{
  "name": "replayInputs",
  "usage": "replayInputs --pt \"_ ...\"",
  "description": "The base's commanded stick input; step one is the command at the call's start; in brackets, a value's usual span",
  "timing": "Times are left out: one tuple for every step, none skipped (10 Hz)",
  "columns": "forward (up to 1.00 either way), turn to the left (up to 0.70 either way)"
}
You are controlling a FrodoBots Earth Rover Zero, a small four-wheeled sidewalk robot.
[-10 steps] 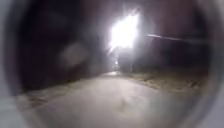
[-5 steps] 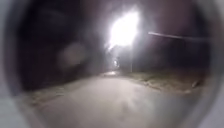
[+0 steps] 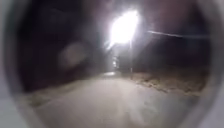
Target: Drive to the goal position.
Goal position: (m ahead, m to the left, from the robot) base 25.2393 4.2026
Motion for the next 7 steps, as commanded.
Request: replayInputs --pt "0.85 0.0" --pt "0.85 0.0" --pt "0.85 0.0" --pt "0.85 0.0" --pt "0.85 0.0" --pt "0.85 0.0" --pt "0.85 0.0"
